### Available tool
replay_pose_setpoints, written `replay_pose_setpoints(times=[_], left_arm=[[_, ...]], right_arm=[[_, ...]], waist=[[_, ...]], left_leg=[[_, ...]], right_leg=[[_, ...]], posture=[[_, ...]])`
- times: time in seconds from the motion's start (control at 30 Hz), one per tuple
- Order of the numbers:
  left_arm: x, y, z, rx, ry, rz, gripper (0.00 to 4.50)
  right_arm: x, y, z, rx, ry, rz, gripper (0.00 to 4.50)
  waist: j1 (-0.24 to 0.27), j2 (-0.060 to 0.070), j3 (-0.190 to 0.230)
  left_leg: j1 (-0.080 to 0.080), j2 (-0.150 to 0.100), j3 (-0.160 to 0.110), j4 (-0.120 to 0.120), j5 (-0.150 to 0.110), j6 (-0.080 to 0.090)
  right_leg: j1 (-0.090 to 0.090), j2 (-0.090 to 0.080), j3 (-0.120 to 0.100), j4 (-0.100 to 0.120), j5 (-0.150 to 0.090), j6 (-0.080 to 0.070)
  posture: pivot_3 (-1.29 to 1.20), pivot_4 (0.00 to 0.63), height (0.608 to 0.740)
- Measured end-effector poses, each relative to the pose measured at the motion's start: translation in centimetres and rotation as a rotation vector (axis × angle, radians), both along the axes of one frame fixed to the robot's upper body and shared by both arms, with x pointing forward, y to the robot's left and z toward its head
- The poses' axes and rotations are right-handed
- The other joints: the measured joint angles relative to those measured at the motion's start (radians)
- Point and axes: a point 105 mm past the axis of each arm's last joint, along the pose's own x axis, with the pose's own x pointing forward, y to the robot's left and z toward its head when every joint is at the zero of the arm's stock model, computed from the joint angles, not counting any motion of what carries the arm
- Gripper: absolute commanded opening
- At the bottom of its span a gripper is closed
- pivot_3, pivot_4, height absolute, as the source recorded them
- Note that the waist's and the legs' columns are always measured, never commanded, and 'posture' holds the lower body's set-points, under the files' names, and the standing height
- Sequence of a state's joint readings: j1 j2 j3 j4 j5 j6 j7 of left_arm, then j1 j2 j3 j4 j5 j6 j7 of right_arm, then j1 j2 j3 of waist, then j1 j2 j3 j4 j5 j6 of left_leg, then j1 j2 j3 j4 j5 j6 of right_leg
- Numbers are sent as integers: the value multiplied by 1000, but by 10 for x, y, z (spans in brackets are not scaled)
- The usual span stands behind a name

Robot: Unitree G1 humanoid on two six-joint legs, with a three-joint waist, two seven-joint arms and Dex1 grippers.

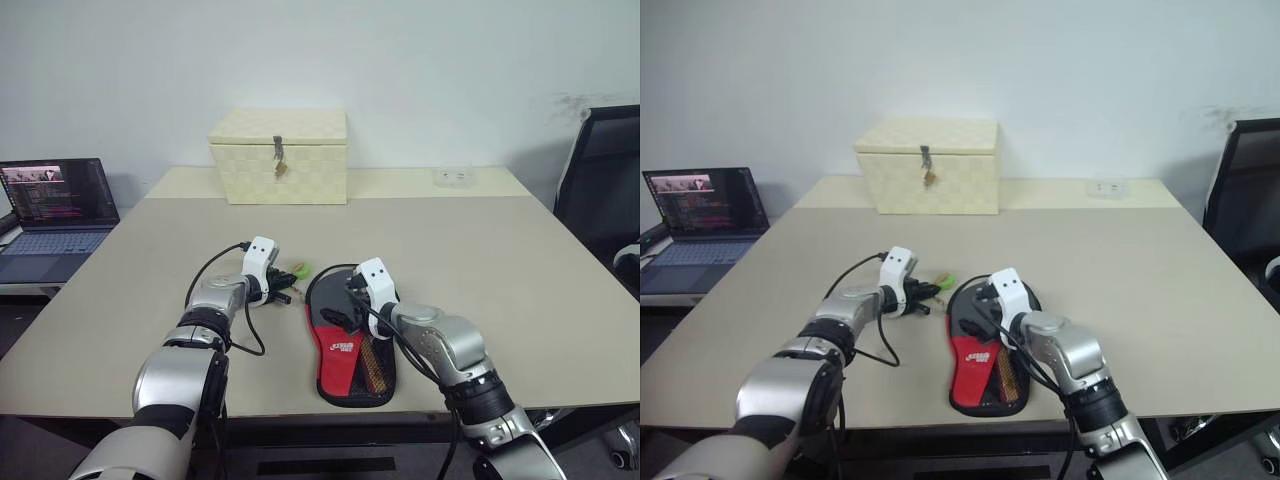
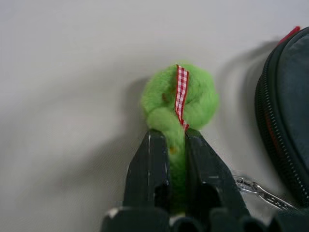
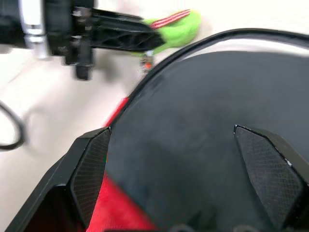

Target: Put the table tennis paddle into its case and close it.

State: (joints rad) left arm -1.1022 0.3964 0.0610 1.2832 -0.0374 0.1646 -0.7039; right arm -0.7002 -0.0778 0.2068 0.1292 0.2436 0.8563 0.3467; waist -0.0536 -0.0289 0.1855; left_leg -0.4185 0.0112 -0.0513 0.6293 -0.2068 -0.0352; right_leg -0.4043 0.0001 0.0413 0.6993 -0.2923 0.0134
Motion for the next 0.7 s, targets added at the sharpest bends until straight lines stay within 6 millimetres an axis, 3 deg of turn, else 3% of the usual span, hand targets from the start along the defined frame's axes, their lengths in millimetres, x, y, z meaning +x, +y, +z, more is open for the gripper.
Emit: replay_pose_setpoints(times=[0.13, 0.33, 0.6, 0.7], left_arm=[[2, 1, -1, 48, -19, 16, 45], [12, -9, 7, 261, -98, 13, 45], [26, -66, 44, 500, -316, -100, 45], [26, -78, 46, 563, -361, -140, 45]], right_arm=[[2, -1, -7, -41, -24, 21, 4500], [-10, -9, -13, -84, -19, 64, 4500], [-27, -15, -21, -143, -21, 87, 4500], [-33, -15, -22, -150, -19, 99, 4500]], waist=[[-2, 0, -1], [-1, -2, -3], [3, -4, -4], [0, -4, -4]], left_leg=[[1, 0, 0, 0, 0, 0], [2, -1, -1, 1, 0, 0], [1, -2, 0, 0, 0, 0], [2, -2, 0, 0, 0, 0]], right_leg=[[1, 0, 0, 0, 0, 0], [2, 1, 0, 1, 0, 1], [2, 1, 0, -1, 0, 1], [2, 1, 0, -1, 0, 1]], posture=[[0, 150, 740], [0, 150, 740], [0, 150, 740], [0, 150, 740]])
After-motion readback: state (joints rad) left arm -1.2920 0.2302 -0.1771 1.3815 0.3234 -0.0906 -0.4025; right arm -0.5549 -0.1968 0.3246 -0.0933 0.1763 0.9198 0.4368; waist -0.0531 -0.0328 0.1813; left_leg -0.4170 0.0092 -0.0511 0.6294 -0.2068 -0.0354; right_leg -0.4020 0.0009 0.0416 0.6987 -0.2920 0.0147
